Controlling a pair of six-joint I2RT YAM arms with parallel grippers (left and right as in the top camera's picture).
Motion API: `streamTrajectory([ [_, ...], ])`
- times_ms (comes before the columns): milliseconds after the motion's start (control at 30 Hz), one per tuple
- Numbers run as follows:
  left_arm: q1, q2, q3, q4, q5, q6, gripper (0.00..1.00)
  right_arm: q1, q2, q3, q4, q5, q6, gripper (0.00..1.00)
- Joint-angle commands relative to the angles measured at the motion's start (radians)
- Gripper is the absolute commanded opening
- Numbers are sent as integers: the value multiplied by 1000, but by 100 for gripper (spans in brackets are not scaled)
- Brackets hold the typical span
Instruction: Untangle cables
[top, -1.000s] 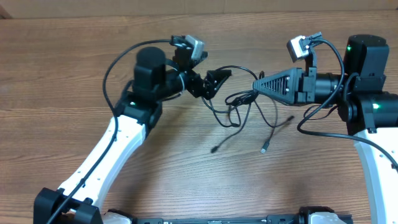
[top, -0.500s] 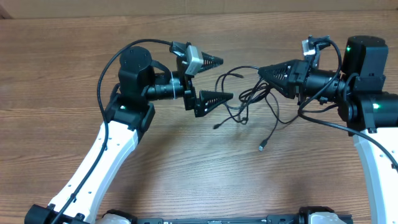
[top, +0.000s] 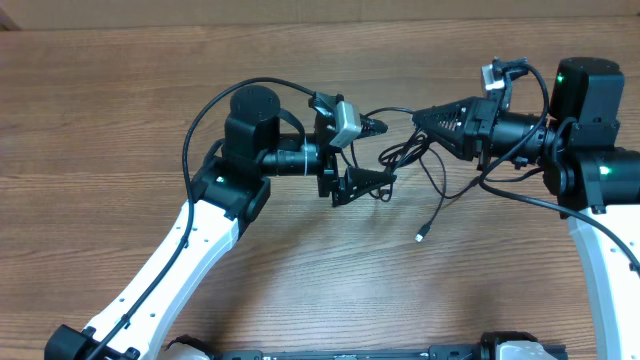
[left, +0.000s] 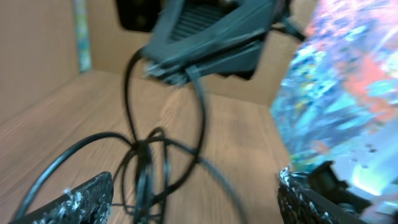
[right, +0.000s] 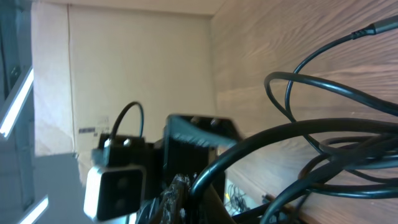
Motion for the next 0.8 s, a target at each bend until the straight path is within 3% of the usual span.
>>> streamTrajectory([
  [0, -6, -9, 9, -7, -98, 67, 82, 3, -6, 3, 7, -97, -61, 4],
  [67, -6, -9, 9, -3, -123, 67, 66, 3, -6, 3, 7, -110, -76, 4],
  [100, -6, -9, 9, -5, -144, 66, 49, 3, -6, 3, 7, -110, -76, 4],
  [133, -6, -9, 9, -7, -163, 65, 38, 3, -6, 3, 7, -110, -76, 4],
  [267, -12, -9, 9, -6, -164, 63, 26, 3, -6, 3, 8, -110, -76, 4],
  [500, -38, -9, 9, -9, -164, 63, 33, 3, -6, 3, 8, -109, -76, 4],
  [767, -83, -9, 9, -13, -162, 98, 29, 3, -6, 3, 8, -105, -75, 4],
])
